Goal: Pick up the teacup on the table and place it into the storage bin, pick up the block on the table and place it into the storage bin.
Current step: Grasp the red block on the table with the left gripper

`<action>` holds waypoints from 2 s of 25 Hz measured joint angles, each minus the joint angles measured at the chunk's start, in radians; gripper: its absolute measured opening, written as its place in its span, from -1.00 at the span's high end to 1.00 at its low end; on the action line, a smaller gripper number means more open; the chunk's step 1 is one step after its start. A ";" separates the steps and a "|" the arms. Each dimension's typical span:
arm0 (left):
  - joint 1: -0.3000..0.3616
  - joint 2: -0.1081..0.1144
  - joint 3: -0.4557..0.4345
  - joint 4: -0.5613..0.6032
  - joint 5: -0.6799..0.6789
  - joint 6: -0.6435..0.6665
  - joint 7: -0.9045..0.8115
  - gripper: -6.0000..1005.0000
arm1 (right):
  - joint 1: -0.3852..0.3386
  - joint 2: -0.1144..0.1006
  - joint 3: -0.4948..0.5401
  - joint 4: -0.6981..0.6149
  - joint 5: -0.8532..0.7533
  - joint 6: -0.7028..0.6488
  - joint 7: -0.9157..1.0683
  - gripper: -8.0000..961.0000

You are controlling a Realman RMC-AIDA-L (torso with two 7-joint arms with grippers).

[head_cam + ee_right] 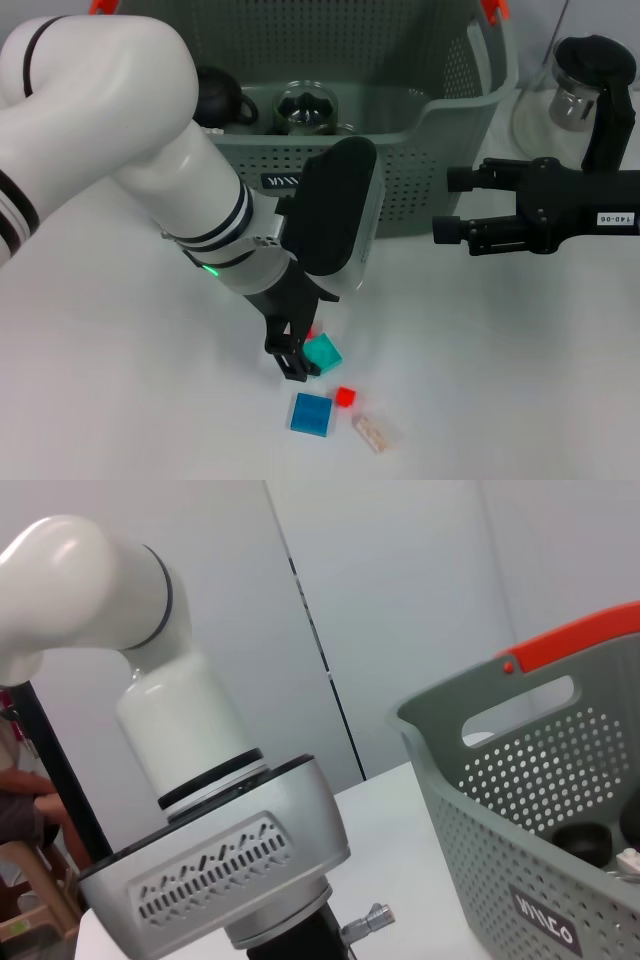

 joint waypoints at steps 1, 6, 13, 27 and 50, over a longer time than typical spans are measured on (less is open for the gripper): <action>-0.001 0.000 0.003 0.002 -0.005 0.000 0.000 -0.85 | 0.000 0.000 0.002 0.000 0.000 0.000 -0.001 -0.96; -0.006 0.000 0.010 0.006 -0.013 0.003 -0.001 -0.85 | 0.000 0.000 0.003 0.000 0.000 0.000 -0.006 -0.96; -0.010 0.006 -0.001 0.007 0.015 0.044 -0.025 -0.85 | -0.003 0.000 0.004 0.000 0.000 0.002 -0.010 -0.96; -0.002 0.003 0.007 -0.015 0.055 -0.006 -0.036 -0.71 | -0.007 0.001 0.005 0.000 0.000 -0.001 -0.014 -0.96; -0.020 0.000 0.072 -0.017 0.013 -0.032 -0.048 -0.71 | -0.011 0.003 0.007 0.000 0.000 -0.010 -0.015 -0.96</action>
